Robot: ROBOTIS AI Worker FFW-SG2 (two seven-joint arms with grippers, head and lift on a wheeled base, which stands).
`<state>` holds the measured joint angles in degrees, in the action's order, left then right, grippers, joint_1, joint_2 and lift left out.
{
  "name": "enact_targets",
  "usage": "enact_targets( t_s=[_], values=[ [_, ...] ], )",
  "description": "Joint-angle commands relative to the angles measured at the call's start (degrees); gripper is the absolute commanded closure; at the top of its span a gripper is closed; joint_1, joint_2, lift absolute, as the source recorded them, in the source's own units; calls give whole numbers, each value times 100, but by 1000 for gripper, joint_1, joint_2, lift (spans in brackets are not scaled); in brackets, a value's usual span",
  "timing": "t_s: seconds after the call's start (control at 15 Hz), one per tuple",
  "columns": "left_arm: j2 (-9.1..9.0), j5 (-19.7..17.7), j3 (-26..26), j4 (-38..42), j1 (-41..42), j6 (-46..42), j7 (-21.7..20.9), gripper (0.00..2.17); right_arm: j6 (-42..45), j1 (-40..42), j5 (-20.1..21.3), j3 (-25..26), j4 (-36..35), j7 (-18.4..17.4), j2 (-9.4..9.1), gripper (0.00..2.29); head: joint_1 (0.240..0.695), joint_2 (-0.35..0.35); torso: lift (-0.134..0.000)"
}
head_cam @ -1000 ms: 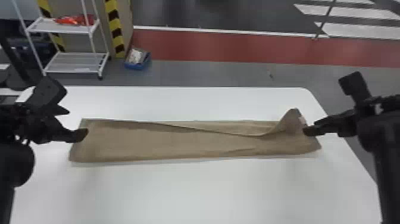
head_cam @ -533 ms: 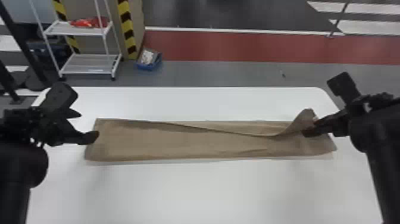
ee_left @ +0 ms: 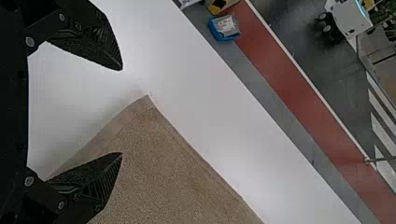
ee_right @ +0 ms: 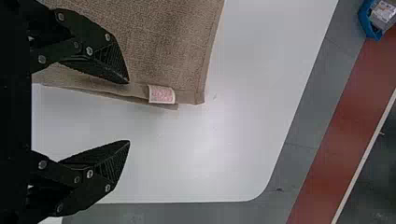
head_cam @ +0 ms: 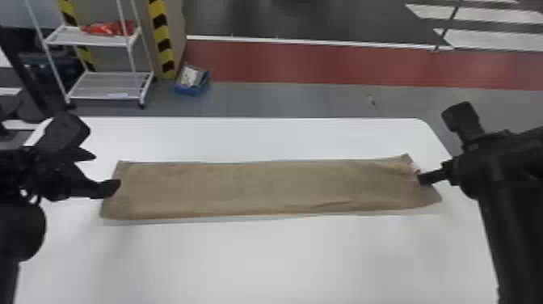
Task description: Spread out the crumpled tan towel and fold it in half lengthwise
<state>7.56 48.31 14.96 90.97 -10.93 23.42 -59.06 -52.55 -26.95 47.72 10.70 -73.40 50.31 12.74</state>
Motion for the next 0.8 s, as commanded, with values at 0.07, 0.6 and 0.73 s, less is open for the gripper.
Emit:
enact_targets(
  t_s=[0.07,0.6,0.73],
  values=[
    [0,-85,51,79,83,-7,-9,282,-226,261,-166,319,-561,128,0,518,695,-96,-124],
    [-61,-1632,658,668,188,1047,-106,245,-1228,270,-1098,1224,-1256,304,123,306,695,-121,-124],
    [-79,-2326,895,721,170,1610,263,238,-1281,199,-1423,1453,-1247,295,150,107,695,-124,-124]
  ],
)
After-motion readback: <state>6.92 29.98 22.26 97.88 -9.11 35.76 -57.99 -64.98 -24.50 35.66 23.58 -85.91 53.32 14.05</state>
